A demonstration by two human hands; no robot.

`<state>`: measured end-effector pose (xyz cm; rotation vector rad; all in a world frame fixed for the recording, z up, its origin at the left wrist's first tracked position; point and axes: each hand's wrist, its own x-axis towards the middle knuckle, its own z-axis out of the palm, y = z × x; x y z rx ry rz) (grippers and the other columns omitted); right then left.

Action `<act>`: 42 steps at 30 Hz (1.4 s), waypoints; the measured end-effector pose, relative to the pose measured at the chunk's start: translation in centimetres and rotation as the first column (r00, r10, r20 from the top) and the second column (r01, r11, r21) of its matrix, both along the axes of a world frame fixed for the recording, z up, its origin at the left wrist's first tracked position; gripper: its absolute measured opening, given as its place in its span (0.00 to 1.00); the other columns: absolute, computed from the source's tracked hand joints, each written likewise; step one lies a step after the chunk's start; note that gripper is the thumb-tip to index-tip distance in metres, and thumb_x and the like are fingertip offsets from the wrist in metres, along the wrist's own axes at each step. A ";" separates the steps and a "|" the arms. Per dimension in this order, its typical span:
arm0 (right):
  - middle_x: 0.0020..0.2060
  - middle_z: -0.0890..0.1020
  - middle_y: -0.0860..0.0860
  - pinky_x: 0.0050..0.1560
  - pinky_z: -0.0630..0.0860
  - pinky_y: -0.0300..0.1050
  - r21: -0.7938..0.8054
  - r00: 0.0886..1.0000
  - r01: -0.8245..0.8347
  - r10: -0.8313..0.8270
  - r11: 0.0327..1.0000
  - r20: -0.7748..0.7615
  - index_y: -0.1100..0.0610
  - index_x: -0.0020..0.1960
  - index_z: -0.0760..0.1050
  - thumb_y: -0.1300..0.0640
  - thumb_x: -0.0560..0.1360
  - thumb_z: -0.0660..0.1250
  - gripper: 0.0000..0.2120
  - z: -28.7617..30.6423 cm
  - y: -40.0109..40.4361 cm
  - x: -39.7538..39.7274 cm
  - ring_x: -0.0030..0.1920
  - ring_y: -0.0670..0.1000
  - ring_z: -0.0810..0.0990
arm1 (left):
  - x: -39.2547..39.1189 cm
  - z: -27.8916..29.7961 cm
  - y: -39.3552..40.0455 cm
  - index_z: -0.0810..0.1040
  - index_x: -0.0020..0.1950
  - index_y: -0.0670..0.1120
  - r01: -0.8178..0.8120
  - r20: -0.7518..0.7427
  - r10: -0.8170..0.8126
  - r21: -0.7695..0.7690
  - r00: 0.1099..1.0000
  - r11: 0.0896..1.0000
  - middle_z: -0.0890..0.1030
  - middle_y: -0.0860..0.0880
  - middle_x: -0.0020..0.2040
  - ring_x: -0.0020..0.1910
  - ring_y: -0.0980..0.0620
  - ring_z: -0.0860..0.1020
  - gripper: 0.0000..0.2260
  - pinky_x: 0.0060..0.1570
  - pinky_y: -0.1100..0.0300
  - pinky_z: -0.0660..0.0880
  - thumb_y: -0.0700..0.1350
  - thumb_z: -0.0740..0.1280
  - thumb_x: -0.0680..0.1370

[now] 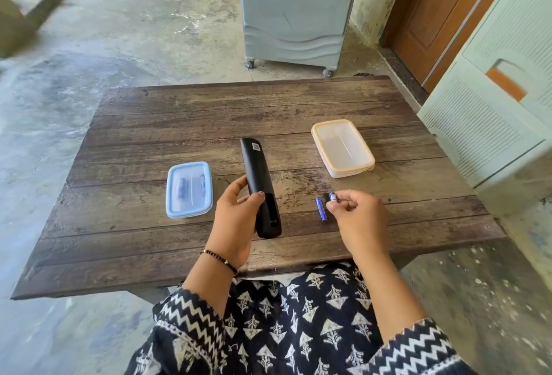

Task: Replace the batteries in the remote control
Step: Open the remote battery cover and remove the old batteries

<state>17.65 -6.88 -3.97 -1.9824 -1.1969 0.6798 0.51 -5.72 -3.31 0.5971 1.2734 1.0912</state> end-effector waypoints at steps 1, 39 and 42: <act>0.35 0.81 0.51 0.34 0.72 0.39 -0.013 0.999 -0.005 0.005 1.000 0.043 0.60 0.49 0.80 0.61 0.70 0.71 0.08 -0.2 0.1 0.0 0.36 0.49 0.79 | 0.0 0.0 -0.1 0.68 0.68 0.44 0.006 0.017 -0.005 -0.011 1.000 1.000 0.81 0.44 0.47 0.43 0.48 0.80 0.20 0.46 0.49 0.78 0.34 0.61 0.77; 0.44 0.72 0.50 0.37 0.75 0.43 -0.059 0.812 -0.356 0.340 0.933 0.475 0.56 0.52 0.76 0.54 0.75 0.64 0.08 -1.2 -0.5 -1.9 0.42 0.50 0.74 | 0.7 -0.7 1.1 0.68 0.69 0.48 0.262 -0.862 -0.154 -0.025 0.483 0.965 0.72 0.44 0.64 0.58 0.47 0.75 0.24 0.55 0.60 0.68 0.44 0.68 0.74; 0.44 0.73 0.51 0.37 0.75 0.43 -0.080 0.803 -0.339 0.333 0.937 0.494 0.56 0.53 0.74 0.54 0.75 0.63 0.08 -1.1 -0.5 -2.2 0.42 0.51 0.74 | 0.6 -0.8 1.4 0.69 0.69 0.48 0.268 -0.862 -0.142 -0.008 0.486 0.963 0.72 0.45 0.64 0.54 0.47 0.76 0.23 0.54 0.60 0.68 0.44 0.68 0.74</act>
